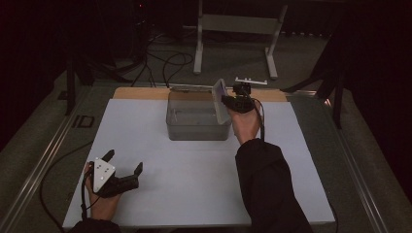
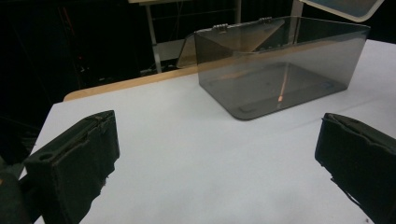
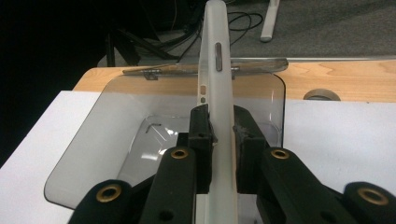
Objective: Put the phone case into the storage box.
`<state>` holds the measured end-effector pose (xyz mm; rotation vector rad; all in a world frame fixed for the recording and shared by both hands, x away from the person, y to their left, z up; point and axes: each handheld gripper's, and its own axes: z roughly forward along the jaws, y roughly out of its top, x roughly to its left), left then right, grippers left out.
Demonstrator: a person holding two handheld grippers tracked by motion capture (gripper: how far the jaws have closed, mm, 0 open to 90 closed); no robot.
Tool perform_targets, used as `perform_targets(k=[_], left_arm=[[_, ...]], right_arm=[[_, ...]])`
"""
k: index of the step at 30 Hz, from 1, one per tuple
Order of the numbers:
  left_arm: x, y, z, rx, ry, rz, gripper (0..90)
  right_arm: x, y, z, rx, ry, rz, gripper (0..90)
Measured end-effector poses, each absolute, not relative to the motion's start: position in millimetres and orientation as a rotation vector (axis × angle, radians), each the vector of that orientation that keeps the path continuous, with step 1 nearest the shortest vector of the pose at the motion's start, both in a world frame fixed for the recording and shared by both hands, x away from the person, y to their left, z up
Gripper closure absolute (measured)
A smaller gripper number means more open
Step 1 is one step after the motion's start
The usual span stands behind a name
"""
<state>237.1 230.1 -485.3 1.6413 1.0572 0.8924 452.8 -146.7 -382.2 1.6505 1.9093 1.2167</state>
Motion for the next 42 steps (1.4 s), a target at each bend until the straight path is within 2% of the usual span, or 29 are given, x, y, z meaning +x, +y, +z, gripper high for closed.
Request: perform_targets(k=[42], left_arm=[[235.5, 230.9, -484.6, 1.629, 1.058, 0.892, 0.7]], right_arm=[[471.8, -139.4, -399.5, 1.7, 1.893, 1.097, 80.7]])
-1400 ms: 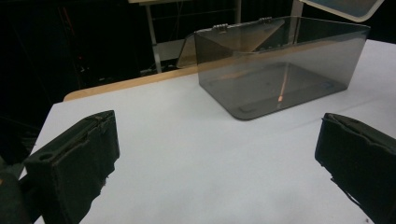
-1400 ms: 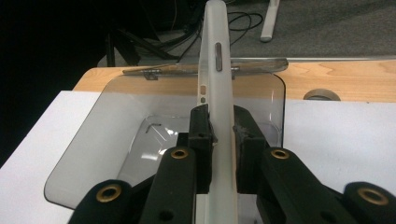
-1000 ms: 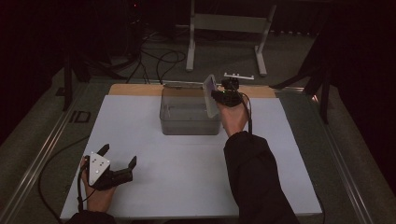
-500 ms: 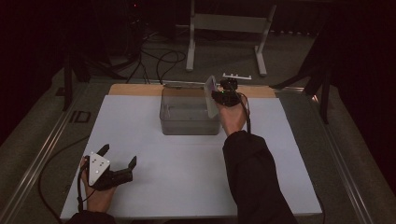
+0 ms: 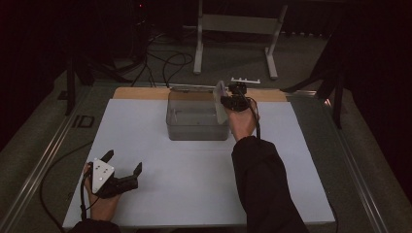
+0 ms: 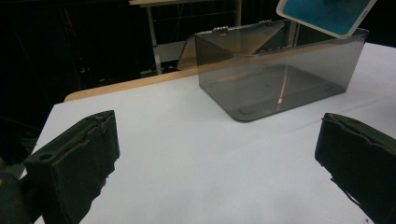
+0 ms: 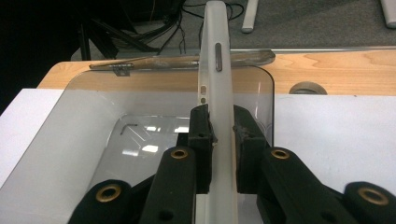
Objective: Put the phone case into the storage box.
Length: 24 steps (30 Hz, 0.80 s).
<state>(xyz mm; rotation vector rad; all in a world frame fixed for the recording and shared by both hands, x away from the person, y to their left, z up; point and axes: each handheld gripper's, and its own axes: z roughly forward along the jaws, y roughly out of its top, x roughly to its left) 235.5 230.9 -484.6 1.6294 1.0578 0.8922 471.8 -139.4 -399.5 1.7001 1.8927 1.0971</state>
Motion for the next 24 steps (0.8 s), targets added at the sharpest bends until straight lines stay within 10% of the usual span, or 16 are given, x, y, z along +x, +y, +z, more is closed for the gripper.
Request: perform_targets(k=[24], left_arm=[[235.4, 230.9, -484.6, 1.631, 1.058, 0.894, 0.7]], right_arm=[[474.4, -137.3, -416.6, 1.7, 1.913, 1.017, 80.6]])
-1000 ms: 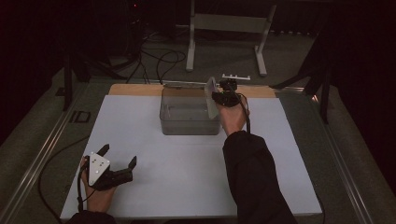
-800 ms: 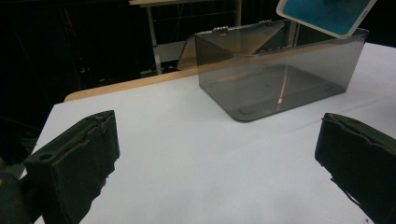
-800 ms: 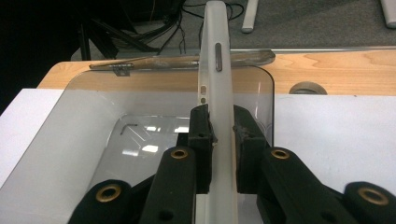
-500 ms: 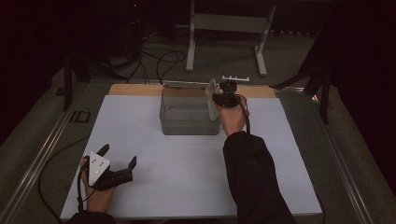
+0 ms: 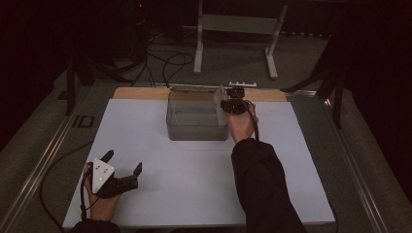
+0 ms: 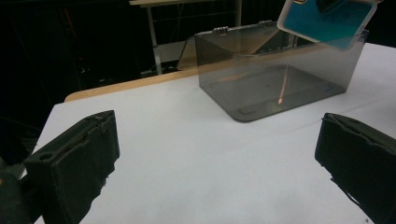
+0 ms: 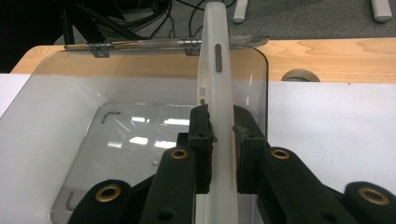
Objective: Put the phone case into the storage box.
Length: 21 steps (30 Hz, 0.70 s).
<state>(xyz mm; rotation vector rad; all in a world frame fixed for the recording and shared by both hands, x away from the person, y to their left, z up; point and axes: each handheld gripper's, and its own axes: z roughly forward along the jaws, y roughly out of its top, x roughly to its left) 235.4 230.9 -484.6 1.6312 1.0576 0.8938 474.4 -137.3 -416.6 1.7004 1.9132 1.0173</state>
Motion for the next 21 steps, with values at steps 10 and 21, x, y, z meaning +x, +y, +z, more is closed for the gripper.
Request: perform_targets(k=[10, 21], left_arm=[[235.4, 230.7, -484.7, 1.632, 1.057, 0.893, 0.7], [235.2, 230.9, -484.5, 1.632, 1.057, 0.894, 0.7]], right_arm=[[474.6, -137.6, -423.8, 1.711, 1.918, 0.991, 80.5], [475.6, -137.1, -428.7, 1.725, 1.927, 0.976, 80.5]])
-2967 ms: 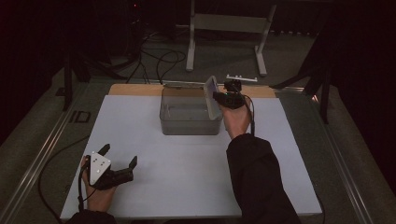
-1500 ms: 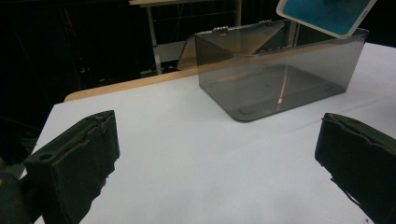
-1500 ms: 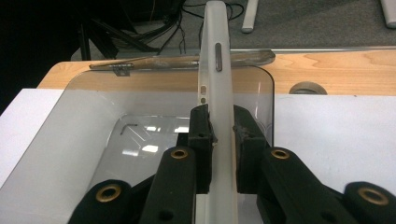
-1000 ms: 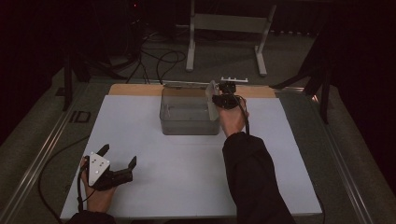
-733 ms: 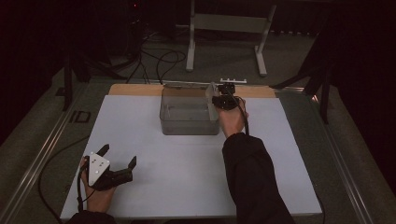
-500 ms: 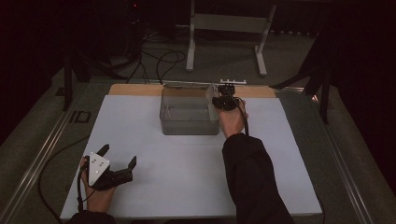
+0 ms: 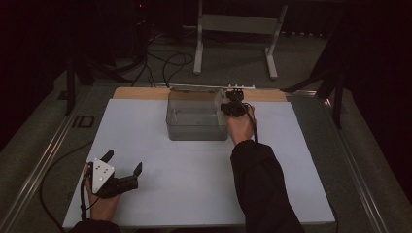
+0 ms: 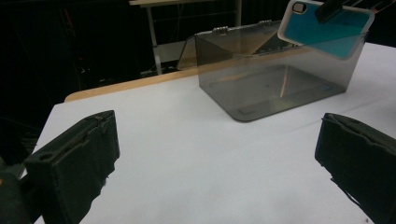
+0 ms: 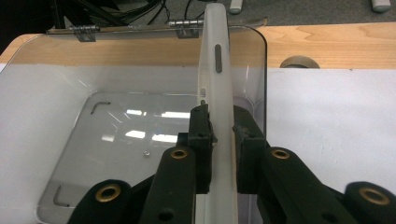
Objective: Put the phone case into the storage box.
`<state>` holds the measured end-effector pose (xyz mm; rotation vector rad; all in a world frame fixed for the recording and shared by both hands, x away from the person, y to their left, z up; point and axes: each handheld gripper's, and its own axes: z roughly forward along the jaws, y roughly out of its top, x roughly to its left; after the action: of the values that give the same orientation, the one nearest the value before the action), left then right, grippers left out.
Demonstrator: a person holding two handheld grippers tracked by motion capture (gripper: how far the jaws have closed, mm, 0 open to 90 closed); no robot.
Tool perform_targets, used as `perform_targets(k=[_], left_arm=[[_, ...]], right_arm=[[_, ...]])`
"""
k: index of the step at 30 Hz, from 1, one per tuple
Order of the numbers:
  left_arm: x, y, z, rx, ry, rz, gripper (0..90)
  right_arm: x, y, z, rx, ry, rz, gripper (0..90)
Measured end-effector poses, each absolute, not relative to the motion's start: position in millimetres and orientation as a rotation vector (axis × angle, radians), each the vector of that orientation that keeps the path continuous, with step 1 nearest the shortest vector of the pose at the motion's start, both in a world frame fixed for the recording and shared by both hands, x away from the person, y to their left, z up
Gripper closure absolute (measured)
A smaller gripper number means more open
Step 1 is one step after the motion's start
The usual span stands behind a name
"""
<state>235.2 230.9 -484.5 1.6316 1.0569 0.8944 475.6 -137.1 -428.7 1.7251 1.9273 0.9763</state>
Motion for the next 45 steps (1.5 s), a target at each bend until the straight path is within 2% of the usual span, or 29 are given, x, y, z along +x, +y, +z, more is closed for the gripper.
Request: perform_targets(k=[45], left_arm=[[235.1, 231.1, -484.3, 1.629, 1.057, 0.893, 0.7]], right_arm=[[484.0, -132.1, -447.0, 1.768, 1.965, 0.856, 80.3]])
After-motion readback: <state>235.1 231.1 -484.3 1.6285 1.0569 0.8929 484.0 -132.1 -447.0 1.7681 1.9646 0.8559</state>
